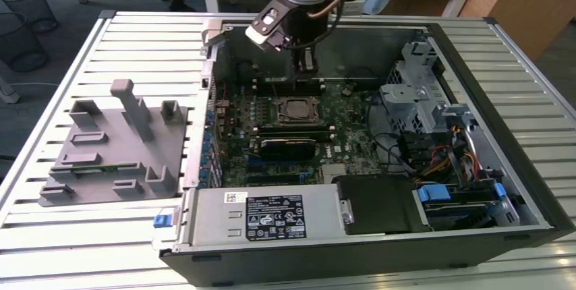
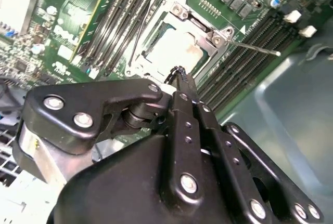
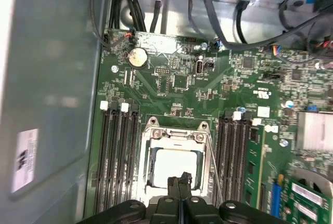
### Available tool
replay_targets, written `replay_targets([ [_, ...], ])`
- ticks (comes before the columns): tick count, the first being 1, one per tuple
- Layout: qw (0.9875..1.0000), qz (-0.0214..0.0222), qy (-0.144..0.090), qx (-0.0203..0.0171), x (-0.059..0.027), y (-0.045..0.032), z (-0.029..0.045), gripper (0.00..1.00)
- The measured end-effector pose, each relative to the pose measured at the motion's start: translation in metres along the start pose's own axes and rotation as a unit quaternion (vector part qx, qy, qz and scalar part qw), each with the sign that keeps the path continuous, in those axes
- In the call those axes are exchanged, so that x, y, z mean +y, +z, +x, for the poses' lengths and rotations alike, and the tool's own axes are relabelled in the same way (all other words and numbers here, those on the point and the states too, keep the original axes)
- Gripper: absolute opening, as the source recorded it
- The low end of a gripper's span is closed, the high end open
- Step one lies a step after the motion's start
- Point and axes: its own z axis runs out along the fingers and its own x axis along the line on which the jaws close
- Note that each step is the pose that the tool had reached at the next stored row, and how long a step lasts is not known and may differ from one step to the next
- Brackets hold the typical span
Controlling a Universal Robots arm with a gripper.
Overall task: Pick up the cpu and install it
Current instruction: 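Install the first cpu locking lever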
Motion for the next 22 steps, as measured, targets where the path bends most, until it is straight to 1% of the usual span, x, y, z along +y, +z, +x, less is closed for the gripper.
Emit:
replay_targets([
  [3,1.0,0.0001,0.0,-0.0008,0.0002,-0.0081,-0.0003,0.11],
  [4,1.0,0.0001,0.0,-0.002,-0.0003,-0.0087,-0.0001,0.11],
  [5,1.0,-0.0001,-0.003,-0.0024,-0.0007,-0.0087,-0.0001,0.11],
  [8,0.9995,-0.0016,-0.031,-0.0017,-0.0006,-0.0088,-0.0001,0.11],
  [11,0.9983,-0.0032,-0.058,-0.0008,-0.0006,-0.0086,-0.0001,0.11],
  [14,0.9963,-0.0048,-0.085,-0.0002,-0.0006,-0.0084,-0.0001,0.11],
  [17,0.9937,-0.0063,-0.112,0.0001,-0.0007,-0.0081,-0.0001,0.11],
  [19,0.9915,-0.0073,-0.13,0.0003,-0.0007,-0.0079,-0.0001,0.11],
  [22,0.9875,-0.0087,-0.157,0.0001,-0.0007,-0.0076,-0.0001,0.11],
])
